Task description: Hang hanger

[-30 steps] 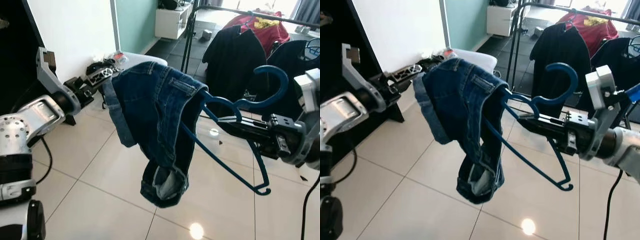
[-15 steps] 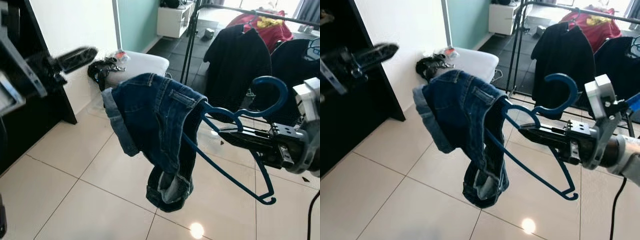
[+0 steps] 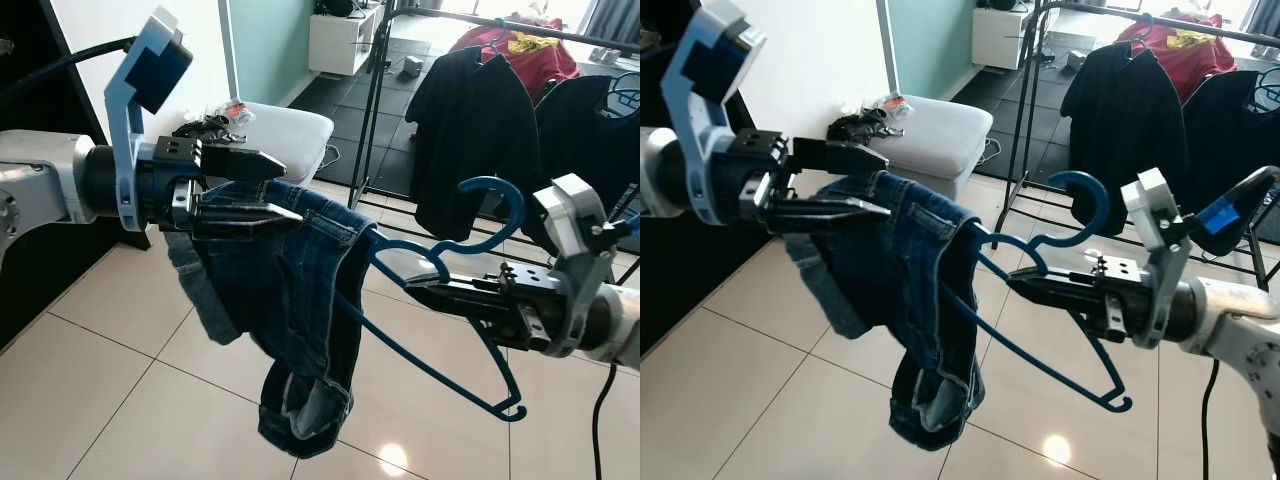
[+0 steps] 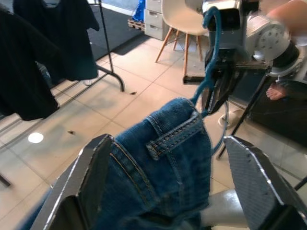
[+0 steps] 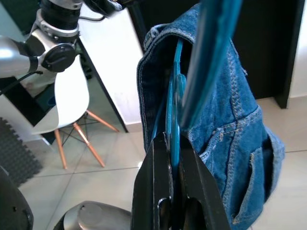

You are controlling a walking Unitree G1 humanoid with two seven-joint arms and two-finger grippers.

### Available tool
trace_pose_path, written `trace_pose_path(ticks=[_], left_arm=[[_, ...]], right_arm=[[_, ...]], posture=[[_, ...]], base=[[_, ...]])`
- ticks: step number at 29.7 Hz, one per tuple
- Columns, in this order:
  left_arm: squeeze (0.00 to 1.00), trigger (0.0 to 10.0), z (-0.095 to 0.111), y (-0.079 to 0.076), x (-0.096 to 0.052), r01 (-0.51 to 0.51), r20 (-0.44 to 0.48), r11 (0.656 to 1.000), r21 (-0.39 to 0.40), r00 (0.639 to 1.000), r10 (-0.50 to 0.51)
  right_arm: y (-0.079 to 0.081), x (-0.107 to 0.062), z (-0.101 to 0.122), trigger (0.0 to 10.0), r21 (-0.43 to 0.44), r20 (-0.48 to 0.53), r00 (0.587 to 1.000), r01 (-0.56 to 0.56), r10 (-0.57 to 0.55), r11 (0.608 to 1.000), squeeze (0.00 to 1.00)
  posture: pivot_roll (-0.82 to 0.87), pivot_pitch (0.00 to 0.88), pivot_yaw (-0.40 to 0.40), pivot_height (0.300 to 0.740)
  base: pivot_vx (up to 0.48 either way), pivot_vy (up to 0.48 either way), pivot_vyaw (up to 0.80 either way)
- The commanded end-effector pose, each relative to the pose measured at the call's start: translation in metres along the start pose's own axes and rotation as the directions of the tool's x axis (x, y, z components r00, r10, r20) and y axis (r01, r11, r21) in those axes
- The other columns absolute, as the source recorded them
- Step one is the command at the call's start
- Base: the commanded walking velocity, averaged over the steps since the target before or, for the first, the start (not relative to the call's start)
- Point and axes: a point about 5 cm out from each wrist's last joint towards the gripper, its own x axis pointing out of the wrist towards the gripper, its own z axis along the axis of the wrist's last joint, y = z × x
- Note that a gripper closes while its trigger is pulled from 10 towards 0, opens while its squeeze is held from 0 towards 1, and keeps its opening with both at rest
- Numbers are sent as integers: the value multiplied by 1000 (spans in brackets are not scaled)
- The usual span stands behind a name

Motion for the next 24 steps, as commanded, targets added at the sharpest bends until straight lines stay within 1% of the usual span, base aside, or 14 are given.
trace_pose_path(ticks=[1, 3, 4, 5, 7, 9, 10, 13, 16, 18, 19, 21, 22, 24], left_arm=[[0, 10000, 5, 0, 4, 28, -82, 985, 172, 997, -14], [0, 10000, 5, 0, 4, 28, -82, 985, 172, 997, -14], [0, 10000, 5, 4, 7, 28, -138, 965, 259, 990, 8], [0, 10000, 5, 8, 10, 22, -176, 951, 310, 984, 34], [0, 10000, 4, 13, 12, 28, -229, 936, 352, 972, 57], [0, 10000, 3, 13, 12, 43, -248, 931, 363, 967, 53], [0, 10000, -1, 13, 13, 64, -279, 924, 377, 959, 48], [0, 10000, -11, 12, 16, 129, -346, 914, 385, 938, 13], [0, 10000, -14, 11, 16, 163, -372, 908, 386, 928, -9], [0, 10000, -23, 6, 14, 245, -436, 896, 370, 897, -65], [0, 10000, -28, 4, 13, 293, -477, 889, 351, 873, -100], [0, 10000, -28, 4, 13, 293, -477, 889, 351, 873, -100], [0, 10000, -33, 2, 12, 322, -503, 887, 332, 855, -122], [0, 10000, -36, 3, 12, 333, -519, 887, 321, 845, -130]], right_arm=[[7, 8, 6, 10000, -58, 20, 998, -60, 61, 997, 0], [7, 8, 6, 10000, -58, 20, 998, -60, 61, 997, 0], [8, 12, 5, 10000, -53, 15, 997, -74, 75, 996, 0], [9, 14, 3, 10000, -51, 10, 996, -82, 83, 995, 0], [9, 16, 1, 10000, -49, 2, 996, -90, 90, 995, 0], [9, 17, 0, 10000, -49, -1, 996, -92, 92, 995, 0], [9, 17, 0, 10000, -49, -5, 996, -95, 95, 994, 0], [10, 19, -1, 10000, -51, -12, 995, -101, 101, 994, 0], [10, 19, -1, 10000, -52, -13, 995, -102, 101, 993, 0], [10, 19, 0, 10000, -54, -16, 995, -102, 101, 993, 0], [11, 19, 0, 10000, -57, -19, 995, -102, 101, 993, 0], [11, 19, 0, 10000, -57, -19, 995, -102, 101, 993, 0], [11, 19, 1, 10000, -59, -21, 995, -103, 102, 993, 0], [11, 19, 1, 10000, -62, -22, 995, -103, 102, 993, 0]], posture=[[2, 77, -13, 740], [2, 77, -13, 740], [7, 78, -12, 740], [8, 78, -9, 740], [8, 79, -7, 740], [8, 79, -7, 740], [6, 78, -6, 740], [6, 80, -5, 740], [6, 80, -5, 740], [4, 80, -5, 740], [3, 80, -4, 740], [3, 80, -4, 740], [3, 81, -3, 740], [2, 81, -2, 740]], base=[[0, 0, 0], [0, 0, 0], [0, 0, 0], [0, 0, 0], [0, 0, 0], [0, 0, 0], [0, 0, 0], [0, 0, 0], [0, 0, 0], [0, 0, 0], [0, 0, 0], [0, 0, 0], [0, 0, 0], [0, 0, 0]])
